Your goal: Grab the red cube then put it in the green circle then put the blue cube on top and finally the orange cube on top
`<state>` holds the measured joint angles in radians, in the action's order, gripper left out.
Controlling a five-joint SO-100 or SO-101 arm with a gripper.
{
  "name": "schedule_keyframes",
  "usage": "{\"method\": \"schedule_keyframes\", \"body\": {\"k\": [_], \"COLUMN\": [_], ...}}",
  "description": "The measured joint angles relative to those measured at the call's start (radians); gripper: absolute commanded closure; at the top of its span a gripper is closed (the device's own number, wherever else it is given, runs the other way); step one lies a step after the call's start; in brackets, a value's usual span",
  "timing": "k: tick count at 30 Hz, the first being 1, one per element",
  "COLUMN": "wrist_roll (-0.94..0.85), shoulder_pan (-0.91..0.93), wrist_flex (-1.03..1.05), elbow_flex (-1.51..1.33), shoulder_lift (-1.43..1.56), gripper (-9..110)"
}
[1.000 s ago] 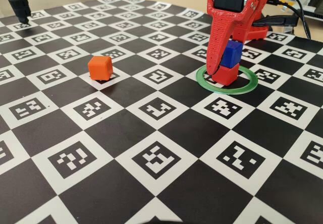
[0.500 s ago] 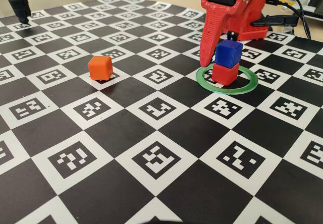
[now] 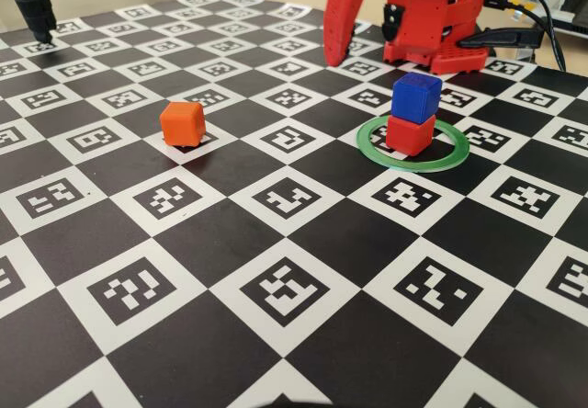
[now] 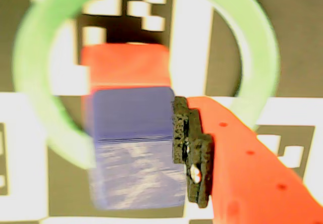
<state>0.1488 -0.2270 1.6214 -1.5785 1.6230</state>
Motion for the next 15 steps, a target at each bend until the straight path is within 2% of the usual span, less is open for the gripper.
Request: {"method": "schedule_keyframes", "body": {"k": [5, 15], "wrist_roll": [-0.103, -0.147], "shoulder_pan": [0.083, 0.181], "wrist_flex": [0.038, 0.075], "elbow_flex": [0.124, 0.368], "shoulder_lift": [0.000, -0.192], "gripper": [57, 57]}}
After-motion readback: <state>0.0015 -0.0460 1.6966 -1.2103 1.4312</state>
